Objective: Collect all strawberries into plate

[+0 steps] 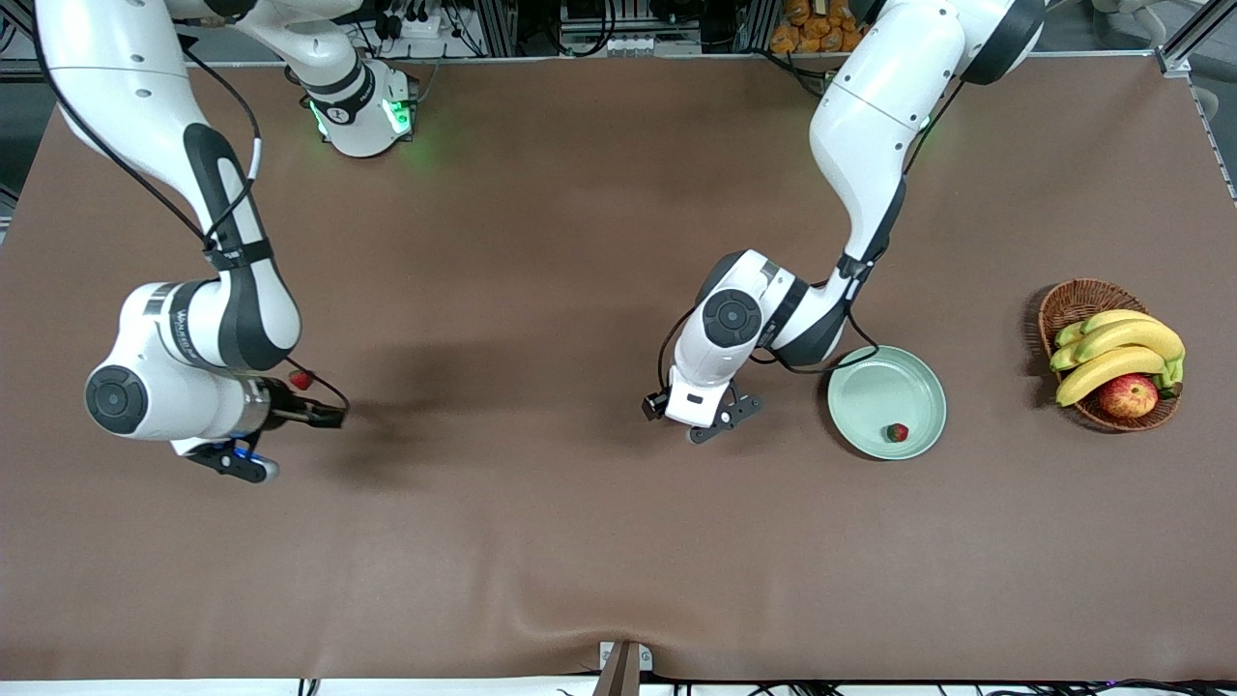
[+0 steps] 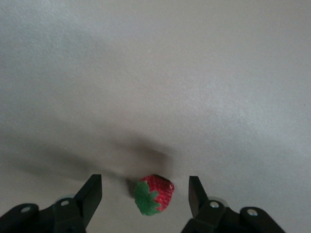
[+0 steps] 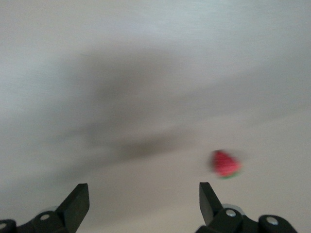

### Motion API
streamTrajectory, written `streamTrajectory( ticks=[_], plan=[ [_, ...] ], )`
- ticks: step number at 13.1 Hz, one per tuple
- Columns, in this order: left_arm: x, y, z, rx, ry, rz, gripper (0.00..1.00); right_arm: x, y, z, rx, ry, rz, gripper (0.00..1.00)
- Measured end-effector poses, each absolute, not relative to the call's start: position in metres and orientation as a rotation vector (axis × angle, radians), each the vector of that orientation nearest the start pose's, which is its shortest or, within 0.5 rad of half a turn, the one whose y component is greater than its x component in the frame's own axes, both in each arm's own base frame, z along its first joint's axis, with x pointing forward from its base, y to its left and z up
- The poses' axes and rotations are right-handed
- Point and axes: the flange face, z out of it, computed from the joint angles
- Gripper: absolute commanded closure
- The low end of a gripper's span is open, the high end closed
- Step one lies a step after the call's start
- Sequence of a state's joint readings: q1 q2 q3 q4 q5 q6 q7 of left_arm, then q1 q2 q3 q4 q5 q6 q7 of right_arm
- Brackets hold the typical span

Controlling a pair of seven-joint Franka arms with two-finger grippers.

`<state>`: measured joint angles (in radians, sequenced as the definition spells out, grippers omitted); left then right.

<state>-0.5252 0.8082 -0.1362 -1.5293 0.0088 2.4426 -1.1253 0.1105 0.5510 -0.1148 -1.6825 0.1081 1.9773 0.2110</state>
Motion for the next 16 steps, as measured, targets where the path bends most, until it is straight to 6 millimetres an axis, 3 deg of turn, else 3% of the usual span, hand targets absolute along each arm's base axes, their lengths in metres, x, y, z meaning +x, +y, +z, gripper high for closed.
streamTrajectory(
  ticks=[2,5,7,8,10,11,13,15,16],
  plan=[
    [0.575,-0.432,0.188,-3.182,-0.811,0.003,0.33,0.635,-0.026,0.247,-3.098,0.267,0.446,0.00],
    [0.572,-0.436,0.181,-3.188,-0.805,0.001,0.56,0.624,-0.072,0.228,-3.081,0.148,0.439,0.00],
    [0.572,-0.435,0.178,-3.188,-0.806,0.002,0.94,0.620,-0.077,0.214,-3.075,0.132,0.458,0.00],
    [0.572,-0.436,0.178,-3.189,-0.807,0.000,1.00,0.618,-0.073,0.204,-3.070,0.123,0.479,0.00],
    [0.575,-0.437,0.183,-3.199,-0.810,-0.015,1.00,0.614,-0.067,0.187,-3.064,0.108,0.510,0.01],
    [0.581,-0.435,0.190,-3.204,-0.822,-0.034,1.00,0.612,-0.066,0.180,-3.062,0.106,0.526,0.09],
    [0.601,-0.415,0.222,-3.188,-0.863,-0.053,1.00,0.609,-0.066,0.172,-3.058,0.105,0.548,0.24],
    [0.620,-0.376,0.273,-3.153,-0.802,-0.020,1.00,0.608,-0.066,0.169,-3.056,0.104,0.557,0.55],
    [0.626,-0.351,0.296,-3.145,-0.720,0.003,1.00,0.609,-0.065,0.169,-3.056,0.102,0.557,0.65]
  ],
)
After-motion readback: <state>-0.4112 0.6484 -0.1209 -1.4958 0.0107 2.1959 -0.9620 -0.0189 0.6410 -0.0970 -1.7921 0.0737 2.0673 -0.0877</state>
